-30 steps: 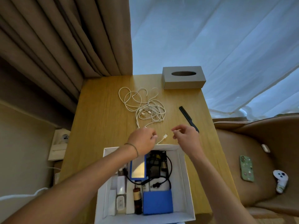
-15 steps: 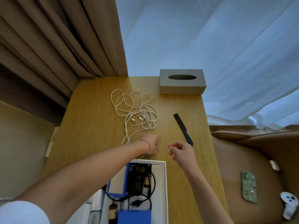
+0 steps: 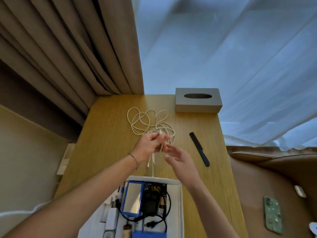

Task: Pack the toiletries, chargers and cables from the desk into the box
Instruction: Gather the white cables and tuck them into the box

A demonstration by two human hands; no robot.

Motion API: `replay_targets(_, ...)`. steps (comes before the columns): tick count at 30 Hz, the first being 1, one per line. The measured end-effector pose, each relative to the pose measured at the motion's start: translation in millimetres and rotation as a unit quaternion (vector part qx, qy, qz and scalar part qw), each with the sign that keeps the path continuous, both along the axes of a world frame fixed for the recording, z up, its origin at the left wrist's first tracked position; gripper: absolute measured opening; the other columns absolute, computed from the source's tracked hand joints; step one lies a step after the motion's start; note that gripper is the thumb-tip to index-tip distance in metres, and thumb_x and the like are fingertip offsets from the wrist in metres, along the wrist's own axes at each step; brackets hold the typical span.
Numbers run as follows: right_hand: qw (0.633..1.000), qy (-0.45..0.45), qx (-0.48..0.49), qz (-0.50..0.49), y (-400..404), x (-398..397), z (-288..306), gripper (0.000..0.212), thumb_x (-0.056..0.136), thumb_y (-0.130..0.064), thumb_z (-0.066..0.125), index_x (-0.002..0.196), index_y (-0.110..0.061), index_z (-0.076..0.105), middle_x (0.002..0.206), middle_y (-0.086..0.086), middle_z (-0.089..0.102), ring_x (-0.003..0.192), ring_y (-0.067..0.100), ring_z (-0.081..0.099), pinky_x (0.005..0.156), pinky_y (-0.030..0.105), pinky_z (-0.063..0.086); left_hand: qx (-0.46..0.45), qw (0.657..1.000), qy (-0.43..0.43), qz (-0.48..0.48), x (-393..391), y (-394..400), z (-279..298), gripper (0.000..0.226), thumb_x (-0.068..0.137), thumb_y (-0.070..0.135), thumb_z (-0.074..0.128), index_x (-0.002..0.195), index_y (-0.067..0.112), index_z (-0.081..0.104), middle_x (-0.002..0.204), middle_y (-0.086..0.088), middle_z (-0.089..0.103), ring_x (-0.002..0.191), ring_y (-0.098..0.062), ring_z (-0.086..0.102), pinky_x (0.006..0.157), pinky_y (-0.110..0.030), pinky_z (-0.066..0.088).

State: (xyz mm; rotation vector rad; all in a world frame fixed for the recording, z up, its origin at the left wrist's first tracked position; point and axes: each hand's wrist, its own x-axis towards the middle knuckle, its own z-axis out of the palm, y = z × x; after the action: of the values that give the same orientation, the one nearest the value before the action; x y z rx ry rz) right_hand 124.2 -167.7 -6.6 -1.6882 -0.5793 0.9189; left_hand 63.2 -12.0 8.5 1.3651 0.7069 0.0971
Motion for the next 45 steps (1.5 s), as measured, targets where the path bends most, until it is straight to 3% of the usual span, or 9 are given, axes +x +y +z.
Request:
replay_targets(4,0.991,0.063,0.109,0.042,27.9,-25.9,30.5,0.024,0.1,-0.014,0.061,0.124,-0.015,0.067,0.116,-0.001,0.075,0.109,0.014,0.071,0.098,0.03,0.055,-0.142,0.98,-0.087,0.111,-30.8,13.1,47.7,0.035,0.101,0.039,0.049,0.091,0.01,0.064,0.066,-0.001,0.056,0.057,-0.015,0.057,0.058,-0.031,0.053)
replay_targets(8,0.992,-0.005,0.059,0.108,43.4,-39.6,43.6,0.017,0.102,-0.026,0.059,0.093,-0.02,0.073,0.09,0.008,0.076,0.088,0.032,0.069,0.093,0.048,0.053,-0.173,0.967,-0.139,0.128,-67.1,37.9,85.8,0.033,0.105,0.036,0.041,0.084,0.013,0.052,0.058,0.0,0.042,0.042,-0.01,0.033,0.04,-0.022,0.028)
replay_targets(15,0.914,-0.273,-0.135,0.267,65.3,-37.8,45.6,0.015,0.099,-0.029,0.062,0.09,-0.021,0.07,0.085,-0.002,0.071,0.079,0.013,0.068,0.075,0.028,0.057,0.191,0.978,0.009,0.086,-164.2,99.8,107.8,0.038,0.107,0.037,0.034,0.083,0.016,0.054,0.056,0.003,0.05,0.044,-0.005,0.041,0.044,-0.019,0.035)
replay_targets(22,0.969,-0.081,0.003,0.232,83.2,-41.6,80.1,0.019,0.097,-0.021,0.065,0.086,-0.009,0.073,0.075,0.007,0.064,0.069,0.021,0.056,0.07,0.024,0.049,0.4,0.905,0.122,-0.077,-207.0,93.7,85.2,0.032,0.105,0.044,0.032,0.082,0.03,0.047,0.078,0.003,0.072,0.06,-0.004,0.06,0.058,-0.027,0.042)
replay_targets(28,0.978,-0.092,0.092,0.162,108.0,-69.3,121.6,0.022,0.1,-0.018,0.062,0.084,-0.007,0.074,0.063,0.009,0.053,0.056,0.017,0.048,0.062,0.028,0.047,0.357,0.907,0.116,-0.19,-207.5,59.8,76.7,0.038,0.092,0.072,0.04,0.1,0.039,0.058,0.067,0.008,0.072,0.05,-0.009,0.059,0.054,-0.033,0.052)
replay_targets(32,0.986,-0.078,0.105,0.103,113.6,-84.3,123.8,0.029,0.102,-0.02,0.059,0.087,0.002,0.069,0.057,0.004,0.051,0.05,0.016,0.046,0.061,0.039,0.046,0.331,0.94,0.022,-0.082,-207.5,51.5,80.2,0.039,0.098,0.052,0.05,0.075,0.028,0.069,0.061,0.001,0.064,0.057,-0.023,0.061,0.067,-0.051,0.054)
replay_targets(35,0.991,-0.064,0.09,0.07,113.5,-99.0,113.7,0.035,0.105,-0.022,0.052,0.086,0.003,0.067,0.055,0.003,0.054,0.049,0.017,0.05,0.056,0.032,0.048,0.252,0.965,-0.066,0.042,-205.2,50.2,88.4,0.034,0.102,0.04,0.046,0.095,0.023,0.074,0.089,0.006,0.077,0.086,-0.018,0.071,0.085,-0.049,0.056)
replay_targets(38,0.993,-0.071,0.059,0.079,111.5,-119.1,97.8,0.034,0.107,-0.023,0.049,0.086,-0.005,0.068,0.056,0.002,0.059,0.051,0.016,0.056,0.059,0.026,0.049,0.209,0.959,-0.104,0.161,-199.4,56.9,92.6,0.036,0.105,0.037,0.042,0.117,0.019,0.07,0.105,0.012,0.077,0.088,-0.019,0.062,0.076,-0.036,0.054)
replay_targets(45,0.986,-0.107,0.005,0.125,111.9,-156.3,66.1,0.036,0.108,-0.033,0.044,0.083,-0.022,0.069,0.064,-0.001,0.068,0.067,0.038,0.064,0.079,0.05,0.054,-0.063,0.959,-0.178,0.213,-180.2,68.0,103.9,0.044,0.108,0.035,0.034,0.106,0.003,0.063,0.104,-0.019,0.075,0.102,-0.032,0.072,0.091,-0.042,0.058)
